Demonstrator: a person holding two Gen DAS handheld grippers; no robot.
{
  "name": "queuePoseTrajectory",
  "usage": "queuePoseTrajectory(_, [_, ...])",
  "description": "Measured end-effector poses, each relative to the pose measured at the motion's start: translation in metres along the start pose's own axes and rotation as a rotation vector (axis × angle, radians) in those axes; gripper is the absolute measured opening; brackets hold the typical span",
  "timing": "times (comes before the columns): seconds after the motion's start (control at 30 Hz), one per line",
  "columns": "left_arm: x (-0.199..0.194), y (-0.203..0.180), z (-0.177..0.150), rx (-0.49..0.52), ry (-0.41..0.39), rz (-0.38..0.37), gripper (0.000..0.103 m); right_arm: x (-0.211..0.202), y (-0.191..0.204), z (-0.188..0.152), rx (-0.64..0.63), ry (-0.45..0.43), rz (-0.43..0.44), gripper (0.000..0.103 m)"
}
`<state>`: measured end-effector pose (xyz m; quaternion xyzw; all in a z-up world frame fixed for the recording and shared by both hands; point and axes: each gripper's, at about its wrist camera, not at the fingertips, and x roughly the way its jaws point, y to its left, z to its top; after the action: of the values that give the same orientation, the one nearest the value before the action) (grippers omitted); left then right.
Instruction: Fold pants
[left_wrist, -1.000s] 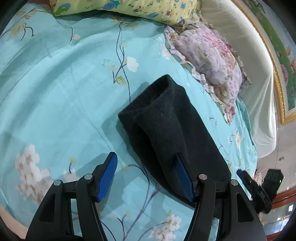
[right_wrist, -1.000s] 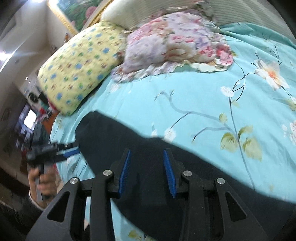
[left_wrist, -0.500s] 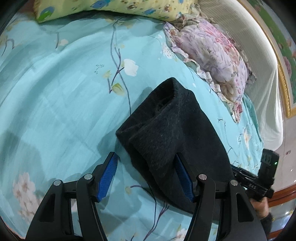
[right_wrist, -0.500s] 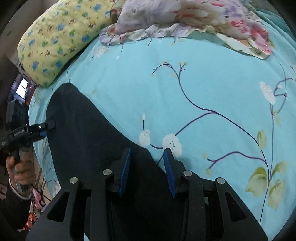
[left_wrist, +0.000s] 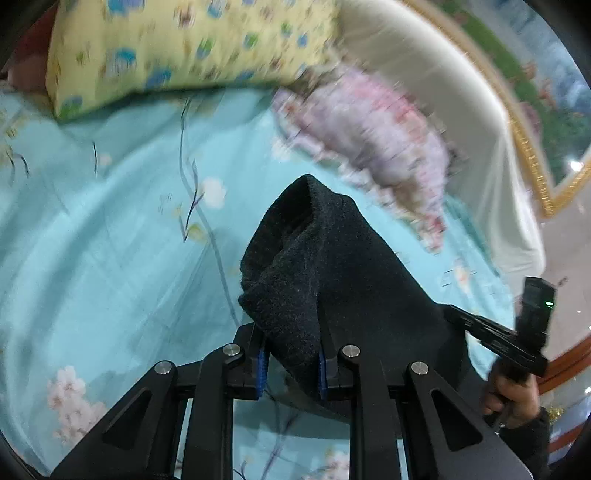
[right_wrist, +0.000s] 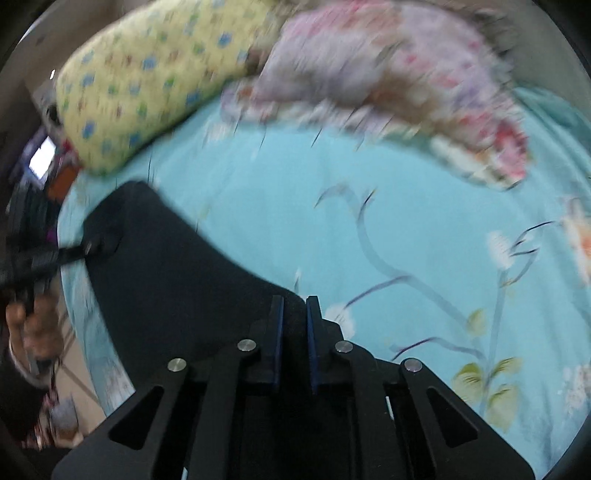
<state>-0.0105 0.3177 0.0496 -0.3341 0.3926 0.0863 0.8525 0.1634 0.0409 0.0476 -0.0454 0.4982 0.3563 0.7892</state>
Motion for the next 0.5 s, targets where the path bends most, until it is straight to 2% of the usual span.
queuePoseTrajectory(0.07, [-0.009, -0.006, 0.001, 0.038, -0.024, 0.003, 0.019, -0.007, 0.003, 0.003, 0.005, -0.048, -0.025, 0.011])
queuePoseTrajectory(0.17, [-0.005, -0.004, 0.002, 0.059, -0.021, 0.031, 0.019, -0.002, 0.015, 0.004, -0.014, -0.067, -0.065, 0.011])
queuePoseTrajectory(0.43, [0.034, 0.017, 0.000, 0.052, 0.049, 0.073, 0.020, 0.035, 0.017, 0.000, 0.021, -0.024, -0.102, 0.012])
queuePoseTrajectory(0.5, [0.038, 0.019, 0.000, 0.047, 0.063, 0.097, 0.030, 0.040, 0.014, -0.002, 0.041, -0.017, -0.106, 0.013])
